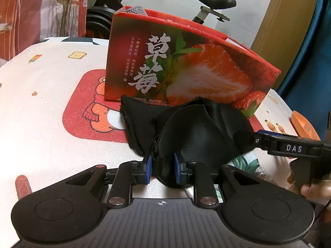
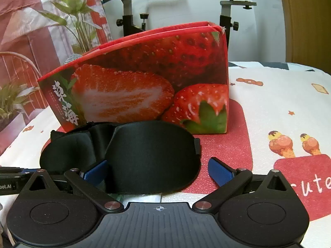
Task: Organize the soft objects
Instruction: 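Close both grippers on the black fabric item, then lift the black fabric item with both grippers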
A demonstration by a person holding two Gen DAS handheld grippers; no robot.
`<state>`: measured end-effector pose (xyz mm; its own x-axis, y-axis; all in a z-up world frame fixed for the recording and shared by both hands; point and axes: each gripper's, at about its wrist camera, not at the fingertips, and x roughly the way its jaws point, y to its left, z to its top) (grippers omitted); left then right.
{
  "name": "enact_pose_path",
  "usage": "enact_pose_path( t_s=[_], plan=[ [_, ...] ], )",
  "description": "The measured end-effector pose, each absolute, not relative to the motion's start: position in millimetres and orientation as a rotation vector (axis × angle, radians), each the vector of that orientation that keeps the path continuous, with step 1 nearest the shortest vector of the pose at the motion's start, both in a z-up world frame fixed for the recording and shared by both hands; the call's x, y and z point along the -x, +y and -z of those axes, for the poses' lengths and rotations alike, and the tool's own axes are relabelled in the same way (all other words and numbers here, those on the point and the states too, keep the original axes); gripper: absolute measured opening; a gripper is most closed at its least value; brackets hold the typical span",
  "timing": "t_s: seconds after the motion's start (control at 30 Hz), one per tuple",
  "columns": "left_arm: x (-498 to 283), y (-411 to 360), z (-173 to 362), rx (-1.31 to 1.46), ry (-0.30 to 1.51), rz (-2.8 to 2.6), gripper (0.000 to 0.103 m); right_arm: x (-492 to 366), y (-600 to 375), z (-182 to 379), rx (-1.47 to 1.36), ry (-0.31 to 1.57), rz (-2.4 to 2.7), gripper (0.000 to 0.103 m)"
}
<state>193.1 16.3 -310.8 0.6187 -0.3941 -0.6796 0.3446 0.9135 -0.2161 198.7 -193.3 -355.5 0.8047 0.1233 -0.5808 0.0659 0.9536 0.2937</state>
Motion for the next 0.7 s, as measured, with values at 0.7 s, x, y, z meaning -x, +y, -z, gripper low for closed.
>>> enact_pose_path(
  t_s=[0.7],
  plan=[
    [-197, 13, 314, 0.055, 0.773, 0.419, 0.025, -218, -223, 357, -0.437, 0.59, -0.185, 0.079]
  ],
)
